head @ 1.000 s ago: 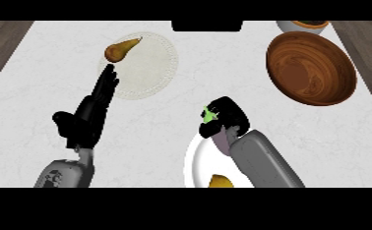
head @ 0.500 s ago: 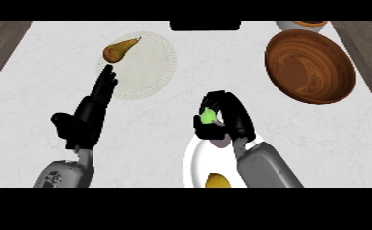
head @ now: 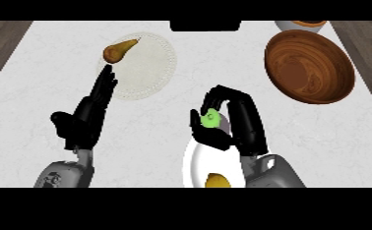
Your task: Pick the eggplant from the plate and place it in the bowl
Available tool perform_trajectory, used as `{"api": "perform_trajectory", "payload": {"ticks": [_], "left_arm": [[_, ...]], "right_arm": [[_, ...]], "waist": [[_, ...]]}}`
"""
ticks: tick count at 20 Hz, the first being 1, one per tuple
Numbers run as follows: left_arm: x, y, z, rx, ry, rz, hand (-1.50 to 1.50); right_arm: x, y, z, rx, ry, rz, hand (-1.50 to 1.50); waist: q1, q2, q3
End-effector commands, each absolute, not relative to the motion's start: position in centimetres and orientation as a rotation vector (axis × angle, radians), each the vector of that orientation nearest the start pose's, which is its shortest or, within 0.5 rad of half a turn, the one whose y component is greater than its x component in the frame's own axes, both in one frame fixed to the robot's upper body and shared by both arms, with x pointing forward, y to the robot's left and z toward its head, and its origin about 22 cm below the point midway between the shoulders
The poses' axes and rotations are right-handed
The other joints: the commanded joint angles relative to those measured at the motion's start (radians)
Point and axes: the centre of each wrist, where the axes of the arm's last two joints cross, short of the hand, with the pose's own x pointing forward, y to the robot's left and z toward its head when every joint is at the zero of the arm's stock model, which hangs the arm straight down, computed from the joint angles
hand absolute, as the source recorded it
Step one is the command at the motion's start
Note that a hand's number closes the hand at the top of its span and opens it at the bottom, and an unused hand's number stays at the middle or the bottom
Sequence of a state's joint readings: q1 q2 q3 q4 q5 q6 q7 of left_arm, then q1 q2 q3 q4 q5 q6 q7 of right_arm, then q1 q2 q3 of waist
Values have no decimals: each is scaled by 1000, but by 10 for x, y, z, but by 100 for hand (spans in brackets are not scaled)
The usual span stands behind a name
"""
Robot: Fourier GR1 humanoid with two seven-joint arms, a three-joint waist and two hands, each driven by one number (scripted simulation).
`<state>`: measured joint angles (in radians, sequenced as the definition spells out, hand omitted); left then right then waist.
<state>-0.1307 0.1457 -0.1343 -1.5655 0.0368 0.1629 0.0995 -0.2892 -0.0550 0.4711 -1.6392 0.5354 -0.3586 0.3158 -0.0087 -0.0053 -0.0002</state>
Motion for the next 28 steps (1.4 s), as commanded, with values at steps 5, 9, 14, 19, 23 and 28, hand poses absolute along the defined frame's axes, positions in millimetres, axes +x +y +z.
{"api": "perform_trajectory", "payload": {"ticks": [5,9,14,19,23,28], "left_arm": [[268,200,22,67,-1610,-124,0],[280,207,36,89,-1608,-127,0],[266,218,32,80,-1592,-112,0],[267,205,36,81,-1601,-100,0],[266,233,16,45,-1589,-100,0],[287,225,27,77,-1600,-110,0]], "right_arm": [[237,-94,148,-633,-1923,425,150],[248,-100,196,-731,-1844,434,150],[275,-93,221,-787,-1821,373,150],[289,-120,269,-875,-1766,341,150],[320,-131,255,-857,-1721,319,150],[336,-163,246,-1060,-1597,434,150]], "waist": [[-3,1,-1],[3,3,-1],[14,5,0],[12,3,0],[14,6,0],[6,7,0]]}}
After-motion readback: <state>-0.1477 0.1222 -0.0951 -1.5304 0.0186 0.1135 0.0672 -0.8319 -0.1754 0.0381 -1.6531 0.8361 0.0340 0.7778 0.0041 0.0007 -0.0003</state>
